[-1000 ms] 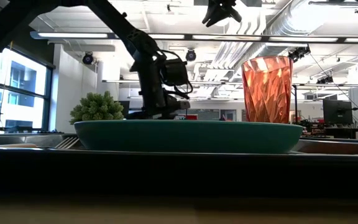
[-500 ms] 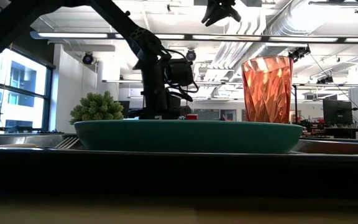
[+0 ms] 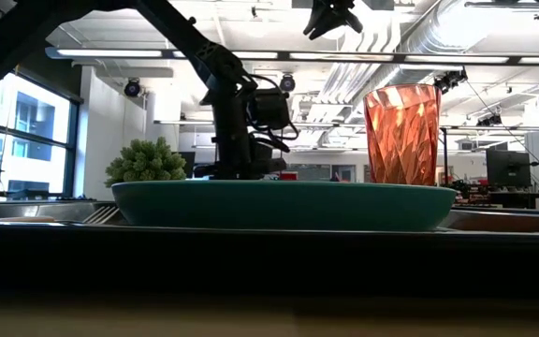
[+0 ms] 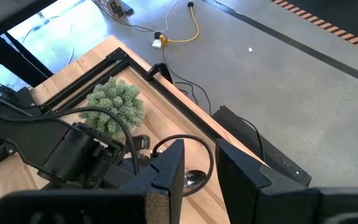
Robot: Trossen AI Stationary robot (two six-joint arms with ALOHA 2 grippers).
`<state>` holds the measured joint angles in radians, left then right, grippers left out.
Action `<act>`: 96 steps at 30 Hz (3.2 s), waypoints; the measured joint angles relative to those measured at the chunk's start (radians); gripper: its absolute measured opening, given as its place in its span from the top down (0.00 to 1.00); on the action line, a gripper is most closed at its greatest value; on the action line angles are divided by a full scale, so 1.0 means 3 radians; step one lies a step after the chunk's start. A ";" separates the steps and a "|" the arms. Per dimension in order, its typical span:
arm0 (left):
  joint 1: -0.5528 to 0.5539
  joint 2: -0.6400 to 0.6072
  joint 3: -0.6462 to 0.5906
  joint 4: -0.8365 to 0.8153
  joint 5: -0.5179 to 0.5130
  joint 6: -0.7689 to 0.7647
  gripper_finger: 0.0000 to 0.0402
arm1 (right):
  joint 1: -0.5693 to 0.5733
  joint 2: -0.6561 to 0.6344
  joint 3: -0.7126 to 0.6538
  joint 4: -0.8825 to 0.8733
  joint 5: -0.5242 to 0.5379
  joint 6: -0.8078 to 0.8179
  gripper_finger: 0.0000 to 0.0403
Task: Pick and place plate/cup/fork/spoon on tray
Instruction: Put the yellow spoon on the black tray between the orange fork and blue plate
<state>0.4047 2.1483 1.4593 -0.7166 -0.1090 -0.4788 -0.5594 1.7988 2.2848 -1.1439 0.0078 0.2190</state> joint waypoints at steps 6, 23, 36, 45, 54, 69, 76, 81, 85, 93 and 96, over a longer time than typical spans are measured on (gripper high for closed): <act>0.0006 -0.0086 -0.0010 -0.0011 0.0148 0.0015 0.89 | 0.0000 0.0000 0.0000 0.0000 0.0000 -0.0001 0.79; 0.0021 -0.0563 -0.0021 -0.0292 0.0518 -0.0131 0.89 | 0.0000 0.0000 -0.0001 0.0000 0.0000 -0.0002 0.79; -0.0209 -0.0834 -0.0018 -0.0726 0.0411 -0.0657 0.89 | -0.0001 0.0000 -0.0001 -0.0001 -0.0001 -0.0235 0.79; -0.0556 -0.0888 -0.0099 -0.1117 0.0293 -0.1127 0.89 | -0.0001 0.0000 -0.0002 -0.0059 -0.0001 -0.0366 0.79; -0.0906 -0.0909 -0.0102 -0.1286 0.0222 -0.1617 0.89 | -0.0001 0.0000 -0.0003 -0.0143 -0.0005 -0.0437 0.79; -0.1526 -0.1153 -0.0217 -0.1304 -0.0088 -0.2675 0.89 | -0.0002 0.0001 -0.0003 -0.0322 -0.0055 -0.0436 0.79; -0.1809 -0.1609 -0.0772 -0.1287 -0.0204 -0.3367 0.89 | -0.0001 0.0001 -0.0003 -0.0387 -0.0151 -0.0346 0.79; -0.2030 -0.1793 -0.0990 -0.1268 -0.0333 -0.3869 0.89 | -0.0001 0.0001 -0.0003 -0.0387 -0.0153 -0.0132 0.79; -0.2214 -0.1795 -0.1057 -0.1229 -0.0408 -0.4206 0.88 | -0.0001 0.0001 -0.0003 -0.0385 -0.0153 -0.0008 0.79; -0.2457 -0.1644 -0.1073 -0.1019 -0.0470 -0.4557 0.88 | -0.0001 0.0001 -0.0003 -0.0389 -0.0153 0.0154 0.79; -0.2528 -0.1585 -0.1074 -0.0973 -0.0469 -0.4708 0.88 | -0.0001 0.0001 -0.0003 -0.0409 -0.0153 0.0224 0.79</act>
<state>-0.3537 1.6728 1.1370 -1.0085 -0.2497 -1.8911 -0.5598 1.7992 2.2841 -1.2666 -0.0380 0.2862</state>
